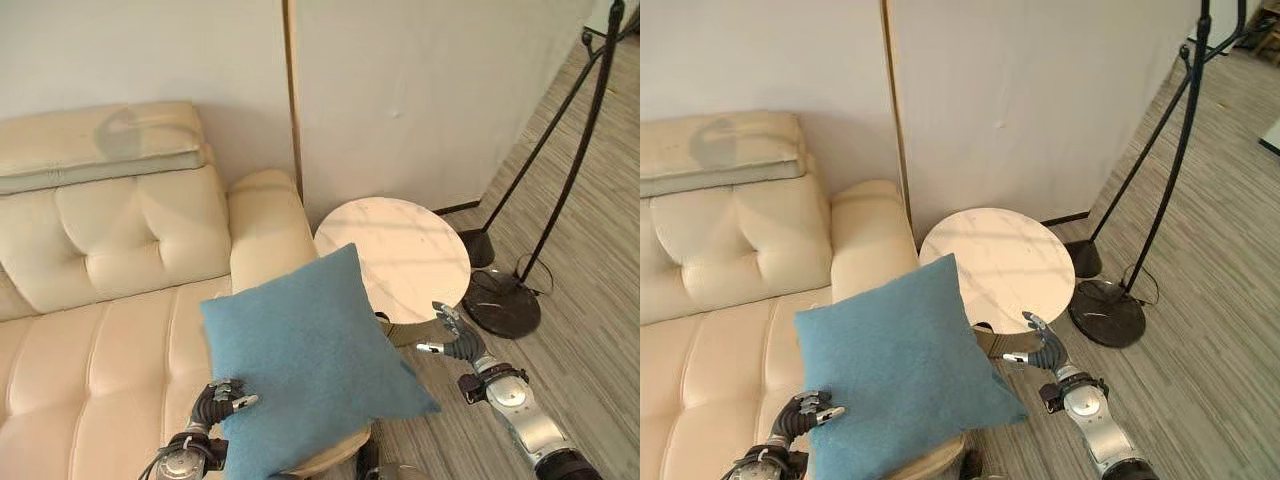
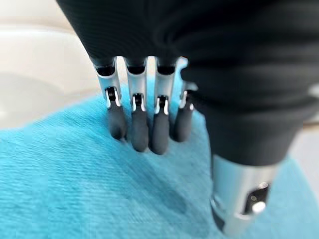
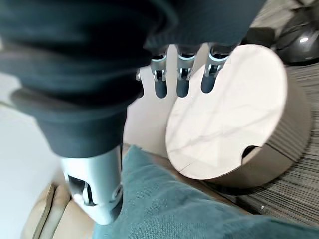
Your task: Pick up all the scattered cushions and arrange them neatly on the sofa.
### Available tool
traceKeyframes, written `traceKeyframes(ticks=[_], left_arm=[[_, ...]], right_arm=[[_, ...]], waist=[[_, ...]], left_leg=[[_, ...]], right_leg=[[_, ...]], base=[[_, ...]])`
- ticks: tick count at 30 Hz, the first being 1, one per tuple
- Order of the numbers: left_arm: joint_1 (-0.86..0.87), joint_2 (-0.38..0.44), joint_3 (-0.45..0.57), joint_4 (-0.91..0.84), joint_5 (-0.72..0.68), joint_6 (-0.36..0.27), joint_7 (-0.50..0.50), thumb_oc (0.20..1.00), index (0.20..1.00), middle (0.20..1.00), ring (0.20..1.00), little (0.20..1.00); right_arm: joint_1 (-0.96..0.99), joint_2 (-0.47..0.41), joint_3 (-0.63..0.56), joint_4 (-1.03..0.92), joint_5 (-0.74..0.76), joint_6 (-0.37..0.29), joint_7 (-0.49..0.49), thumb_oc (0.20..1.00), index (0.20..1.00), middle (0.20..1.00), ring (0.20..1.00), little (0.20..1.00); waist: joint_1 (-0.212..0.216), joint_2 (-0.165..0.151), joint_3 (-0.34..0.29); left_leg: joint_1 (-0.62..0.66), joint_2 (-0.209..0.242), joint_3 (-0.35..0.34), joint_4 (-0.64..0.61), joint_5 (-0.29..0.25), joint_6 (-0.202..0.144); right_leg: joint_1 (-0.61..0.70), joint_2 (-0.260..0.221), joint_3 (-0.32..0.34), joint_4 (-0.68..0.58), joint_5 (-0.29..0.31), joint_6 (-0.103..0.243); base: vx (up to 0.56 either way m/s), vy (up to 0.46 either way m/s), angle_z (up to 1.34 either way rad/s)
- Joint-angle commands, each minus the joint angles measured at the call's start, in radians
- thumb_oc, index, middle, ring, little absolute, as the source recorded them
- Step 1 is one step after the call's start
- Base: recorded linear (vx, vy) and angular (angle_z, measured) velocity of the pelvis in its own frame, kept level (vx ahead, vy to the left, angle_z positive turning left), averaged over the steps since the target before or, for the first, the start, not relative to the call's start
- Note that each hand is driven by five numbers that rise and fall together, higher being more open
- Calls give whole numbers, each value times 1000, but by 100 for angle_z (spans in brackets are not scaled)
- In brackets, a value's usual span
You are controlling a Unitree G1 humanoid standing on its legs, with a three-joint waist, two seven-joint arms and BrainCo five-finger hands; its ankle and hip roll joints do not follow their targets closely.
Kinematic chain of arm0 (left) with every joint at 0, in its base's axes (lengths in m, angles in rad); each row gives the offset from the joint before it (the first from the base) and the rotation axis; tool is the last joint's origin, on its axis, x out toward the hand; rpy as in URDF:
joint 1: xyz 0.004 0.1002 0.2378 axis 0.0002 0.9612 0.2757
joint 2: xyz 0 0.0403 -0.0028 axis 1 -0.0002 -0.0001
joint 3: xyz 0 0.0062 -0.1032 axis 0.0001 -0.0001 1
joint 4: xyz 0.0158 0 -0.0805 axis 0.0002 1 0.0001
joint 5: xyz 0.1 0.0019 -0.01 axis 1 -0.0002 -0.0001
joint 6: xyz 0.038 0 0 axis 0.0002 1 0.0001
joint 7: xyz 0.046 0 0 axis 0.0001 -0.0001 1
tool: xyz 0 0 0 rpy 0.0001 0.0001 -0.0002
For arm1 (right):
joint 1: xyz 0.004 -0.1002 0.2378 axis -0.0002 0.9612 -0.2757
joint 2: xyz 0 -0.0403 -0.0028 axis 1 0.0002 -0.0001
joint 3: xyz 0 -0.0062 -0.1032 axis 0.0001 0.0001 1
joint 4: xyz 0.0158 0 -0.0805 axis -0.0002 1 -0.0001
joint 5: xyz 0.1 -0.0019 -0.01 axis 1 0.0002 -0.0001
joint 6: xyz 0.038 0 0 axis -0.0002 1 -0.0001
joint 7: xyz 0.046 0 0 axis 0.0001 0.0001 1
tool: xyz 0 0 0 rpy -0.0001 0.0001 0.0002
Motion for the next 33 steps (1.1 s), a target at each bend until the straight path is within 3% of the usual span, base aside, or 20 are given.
traceKeyframes(ticks=[1, 7, 12, 20, 21, 22, 23, 24, 28, 33], left_arm=[[-45, 43, 46, 19, -38, -38, 30, 1000, 1000, 1000, 1000, 1000], [-81, 57, 61, 69, -72, -40, 52, 1000, 1000, 1000, 1000, 1000], [-186, 59, 54, 152, -151, -54, 88, 1000, 1000, 1000, 1000, 1000], [-358, -3, -70, 168, -193, -72, 142, 1000, 1000, 1000, 1000, 1000], [-374, -11, -89, 159, -192, -74, 147, 1000, 1000, 1000, 1000, 1000], [-390, -20, -112, 142, -191, -78, 153, 1000, 1000, 1000, 1000, 1000], [-408, -28, -134, 121, -187, -81, 156, 627, 627, 627, 627, 627], [-422, -33, -149, 104, -185, -86, 162, 200, 200, 200, 200, 200], [-444, -43, -194, 5, -162, -99, 170, 200, 200, 200, 200, 200], [-376, -19, -194, -240, -119, -115, 156, 200, 200, 200, 200, 200]], right_arm=[[-11, -8, 22, -41, -10, -53, 3, 1000, 1000, 1000, 1000, 1000], [-111, 11, 112, 61, -9, -33, 21, 1000, 1000, 1000, 1000, 1000], [-227, 61, 169, 186, 24, -18, 5, 1000, 1000, 1000, 1000, 1000], [-340, 208, 257, 193, 176, -37, -7, 1000, 1000, 1000, 1000, 1000], [-350, 222, 270, 188, 184, -39, -9, 369, 369, 369, 369, 369], [-361, 236, 287, 181, 190, -41, -12, 200, 200, 200, 200, 200], [-372, 249, 303, 177, 196, -46, -13, 200, 200, 200, 200, 200], [-378, 259, 312, 173, 201, -49, -16, 200, 200, 200, 200, 200], [-378, 276, 335, 145, 202, -62, -19, 200, 200, 200, 200, 200], [-306, 204, 295, -38, 169, -84, -18, 200, 200, 200, 200, 200]], waist=[[5, -46, -6], [36, -55, -3], [49, -60, 49], [39, -42, 144], [36, -42, 148], [33, -41, 151], [29, -41, 156], [23, -44, 154], [7, -48, 148], [-30, -57, 126]], left_leg=[[-79, -79, -39, 29, 33, -40], [-77, -70, -53, 7, 39, -43], [-137, -66, -68, 15, 54, -51], [-269, -57, -51, 30, 97, -58], [-276, -54, -46, 29, 100, -59], [-276, -50, -42, 23, 104, -59], [-274, -46, -36, 19, 104, -60], [-278, -46, -34, 14, 109, -59], [-267, -42, -17, -6, 112, -58], [-221, -42, 36, -17, 87, -41]], right_leg=[[114, -51, -7, -102, -43, 100], [123, -45, -31, -122, -51, 94], [63, -49, -47, -101, -53, 87], [-78, -53, -44, -63, -29, 84], [-86, -53, -41, -63, -25, 84], [-89, -52, -38, -65, -22, 85], [-89, -51, -32, -67, -20, 85], [-93, -50, -30, -71, -14, 88], [-93, -46, -6, -79, -4, 92], [-77, -41, 53, -90, 14, 105]], base=[[35, -70, 29], [34, -46, 19], [-115, -45, 14], [-142, 24, 7], [-81, 51, -9], [-63, 49, -11], [-56, 51, -8], [-51, 53, -7], [-30, 71, -14], [-3, 116, -23]])
